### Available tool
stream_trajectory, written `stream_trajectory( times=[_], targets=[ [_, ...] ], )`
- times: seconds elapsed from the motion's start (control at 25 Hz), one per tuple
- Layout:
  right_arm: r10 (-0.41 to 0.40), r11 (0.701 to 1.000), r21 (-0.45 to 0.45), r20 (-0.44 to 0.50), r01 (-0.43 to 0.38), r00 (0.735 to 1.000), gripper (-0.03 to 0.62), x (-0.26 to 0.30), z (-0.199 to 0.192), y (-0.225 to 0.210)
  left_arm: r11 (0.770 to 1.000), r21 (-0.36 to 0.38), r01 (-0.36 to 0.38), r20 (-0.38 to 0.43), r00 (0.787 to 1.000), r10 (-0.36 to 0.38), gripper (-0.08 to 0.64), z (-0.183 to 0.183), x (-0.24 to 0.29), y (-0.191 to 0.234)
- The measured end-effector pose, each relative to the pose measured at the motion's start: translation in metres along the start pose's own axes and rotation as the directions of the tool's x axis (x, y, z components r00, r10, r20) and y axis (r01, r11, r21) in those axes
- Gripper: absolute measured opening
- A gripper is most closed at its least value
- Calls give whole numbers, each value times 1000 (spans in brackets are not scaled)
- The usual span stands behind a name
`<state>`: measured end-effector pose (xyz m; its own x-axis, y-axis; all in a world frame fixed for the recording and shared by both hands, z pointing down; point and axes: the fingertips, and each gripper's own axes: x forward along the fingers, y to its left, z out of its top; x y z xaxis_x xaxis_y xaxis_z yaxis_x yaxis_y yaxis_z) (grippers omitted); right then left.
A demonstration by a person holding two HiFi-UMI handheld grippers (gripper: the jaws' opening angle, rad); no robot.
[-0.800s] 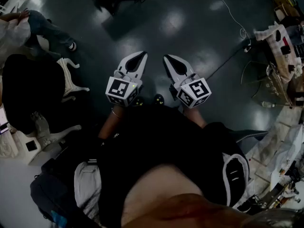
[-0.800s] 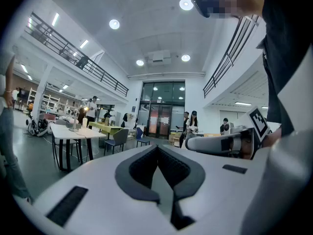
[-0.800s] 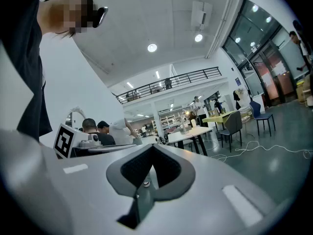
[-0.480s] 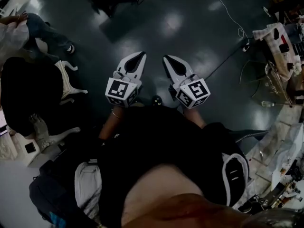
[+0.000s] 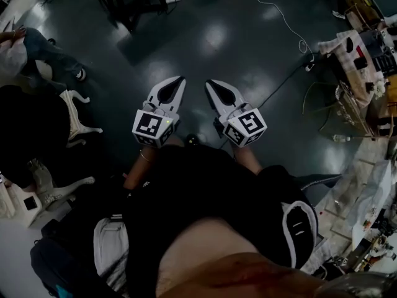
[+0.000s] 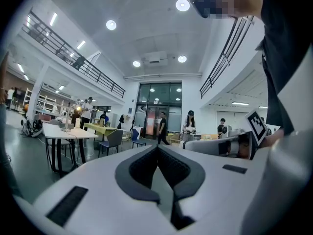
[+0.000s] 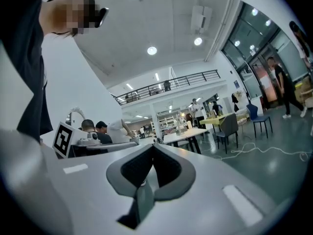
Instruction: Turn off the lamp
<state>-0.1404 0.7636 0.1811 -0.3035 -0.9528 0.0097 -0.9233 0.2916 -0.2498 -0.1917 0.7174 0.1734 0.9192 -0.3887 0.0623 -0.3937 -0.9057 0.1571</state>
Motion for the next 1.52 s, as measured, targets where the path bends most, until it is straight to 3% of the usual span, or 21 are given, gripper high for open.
stream_trajectory(
  times=[0.16,0.52,0.8,1.52],
  targets=[
    [28,999,34,-30,-27,999,-5,-4,-5,-5,1000,-3,-11,0,1000,11,6,-2,2,-4],
    [111,992,64,-10,-110,994,-5,-6,-4,-11,994,-5,-113,-25,993,113,6,-3,1,3],
    [146,987,73,-1,-146,989,-5,15,-3,-15,988,-6,-156,-30,987,156,6,-10,3,31],
    [84,996,42,-5,-84,996,-3,81,13,-72,998,13,-58,-11,998,58,6,8,80,89]
  ],
)
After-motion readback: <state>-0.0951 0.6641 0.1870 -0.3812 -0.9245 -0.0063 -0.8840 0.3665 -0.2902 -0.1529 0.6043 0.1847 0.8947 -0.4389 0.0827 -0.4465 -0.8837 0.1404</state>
